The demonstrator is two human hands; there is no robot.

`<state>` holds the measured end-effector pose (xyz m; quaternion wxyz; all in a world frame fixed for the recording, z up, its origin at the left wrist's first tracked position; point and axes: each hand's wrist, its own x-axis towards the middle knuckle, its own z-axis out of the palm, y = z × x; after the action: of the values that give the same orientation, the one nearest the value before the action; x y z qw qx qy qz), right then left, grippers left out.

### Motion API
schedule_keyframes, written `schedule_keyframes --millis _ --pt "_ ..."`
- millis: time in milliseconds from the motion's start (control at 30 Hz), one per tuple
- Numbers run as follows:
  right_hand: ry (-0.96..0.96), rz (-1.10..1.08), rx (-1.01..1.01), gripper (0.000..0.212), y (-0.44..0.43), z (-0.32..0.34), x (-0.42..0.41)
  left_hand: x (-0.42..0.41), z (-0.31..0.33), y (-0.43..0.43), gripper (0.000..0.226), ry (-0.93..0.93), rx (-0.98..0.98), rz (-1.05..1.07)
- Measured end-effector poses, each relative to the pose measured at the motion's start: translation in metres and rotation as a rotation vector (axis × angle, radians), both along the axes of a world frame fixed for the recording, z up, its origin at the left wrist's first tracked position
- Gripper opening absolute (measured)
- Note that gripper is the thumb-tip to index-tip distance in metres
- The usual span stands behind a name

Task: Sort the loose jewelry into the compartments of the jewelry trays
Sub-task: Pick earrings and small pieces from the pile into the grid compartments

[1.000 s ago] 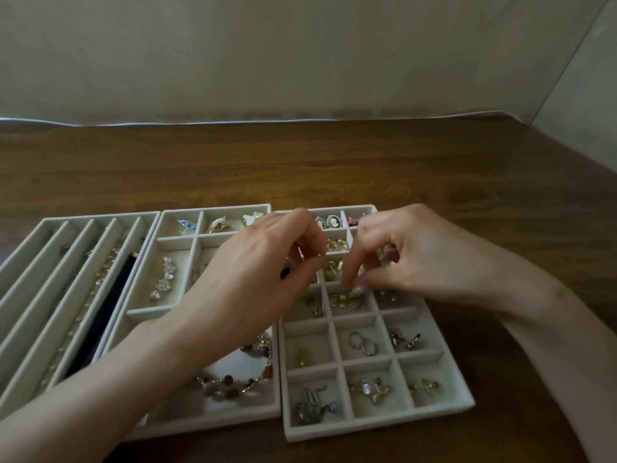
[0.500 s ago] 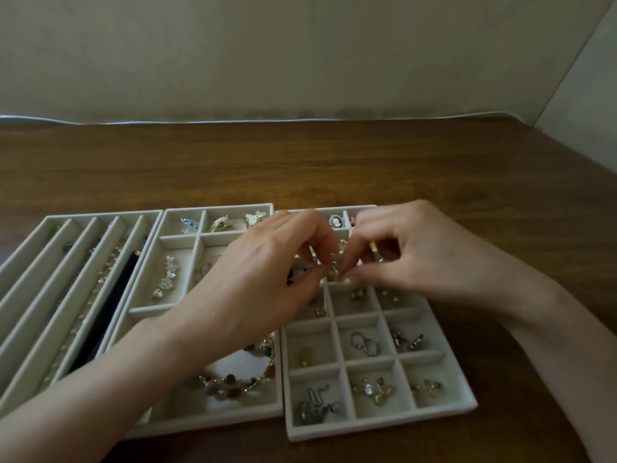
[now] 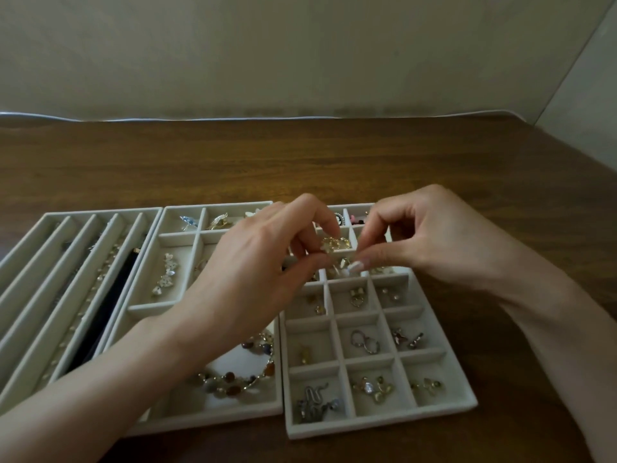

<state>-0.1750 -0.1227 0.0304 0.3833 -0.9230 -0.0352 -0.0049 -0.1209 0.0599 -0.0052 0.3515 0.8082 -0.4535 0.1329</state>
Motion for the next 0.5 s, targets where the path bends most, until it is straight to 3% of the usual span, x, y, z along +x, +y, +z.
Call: schedule_keyframes --millis 133,500 --pt "0.007 0.048 -0.277 0.011 0.003 -0.004 -0.002 0.003 0.0 0.0 0.01 -0.014 0.048 0.01" --pt "-0.096 0.078 -0.552 0.01 0.02 -0.008 -0.009 0.002 -0.001 0.001 0.007 0.034 0.044 0.032"
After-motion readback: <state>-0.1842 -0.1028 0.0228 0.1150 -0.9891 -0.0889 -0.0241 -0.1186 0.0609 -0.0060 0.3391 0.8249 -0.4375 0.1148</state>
